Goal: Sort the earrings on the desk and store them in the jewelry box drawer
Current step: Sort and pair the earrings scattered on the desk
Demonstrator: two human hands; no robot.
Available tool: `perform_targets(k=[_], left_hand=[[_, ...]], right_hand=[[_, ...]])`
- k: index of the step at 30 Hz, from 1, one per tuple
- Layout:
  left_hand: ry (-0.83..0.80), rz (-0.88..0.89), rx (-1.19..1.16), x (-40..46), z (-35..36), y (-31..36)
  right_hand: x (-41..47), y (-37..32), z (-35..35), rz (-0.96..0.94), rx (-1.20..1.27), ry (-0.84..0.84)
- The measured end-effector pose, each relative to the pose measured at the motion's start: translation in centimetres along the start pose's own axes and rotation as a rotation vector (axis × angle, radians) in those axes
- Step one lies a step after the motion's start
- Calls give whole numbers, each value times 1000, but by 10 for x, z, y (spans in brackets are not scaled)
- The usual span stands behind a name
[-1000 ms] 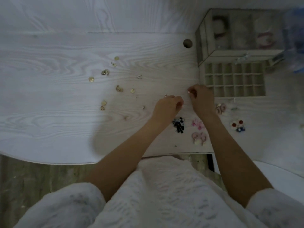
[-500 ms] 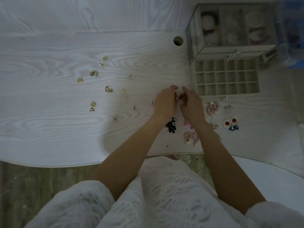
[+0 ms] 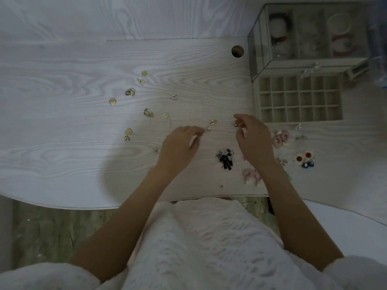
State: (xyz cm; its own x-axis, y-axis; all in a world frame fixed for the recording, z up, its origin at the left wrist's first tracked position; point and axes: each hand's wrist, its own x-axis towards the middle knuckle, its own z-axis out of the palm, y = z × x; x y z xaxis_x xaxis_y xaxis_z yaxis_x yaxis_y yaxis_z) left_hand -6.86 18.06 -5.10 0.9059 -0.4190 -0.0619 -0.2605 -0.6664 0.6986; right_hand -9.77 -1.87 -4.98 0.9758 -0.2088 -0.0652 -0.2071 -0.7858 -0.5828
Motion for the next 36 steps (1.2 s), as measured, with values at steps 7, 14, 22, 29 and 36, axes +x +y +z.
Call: perform_targets(k=[7, 14, 22, 29, 36], left_hand=[[178, -59, 257, -13, -8, -37], [38, -11, 284, 27, 26, -10], [67, -51, 277, 28, 12, -30], [144, -16, 285, 9, -2, -52], [142, 16, 287, 24, 7, -39]], right_hand=[[15, -20, 42, -62, -65, -108], [27, -26, 51, -78, -154, -108], [20, -18, 49, -20, -144, -105], [20, -37, 52, -208, -143, -30], [85, -80, 66, -404, -193, -323]])
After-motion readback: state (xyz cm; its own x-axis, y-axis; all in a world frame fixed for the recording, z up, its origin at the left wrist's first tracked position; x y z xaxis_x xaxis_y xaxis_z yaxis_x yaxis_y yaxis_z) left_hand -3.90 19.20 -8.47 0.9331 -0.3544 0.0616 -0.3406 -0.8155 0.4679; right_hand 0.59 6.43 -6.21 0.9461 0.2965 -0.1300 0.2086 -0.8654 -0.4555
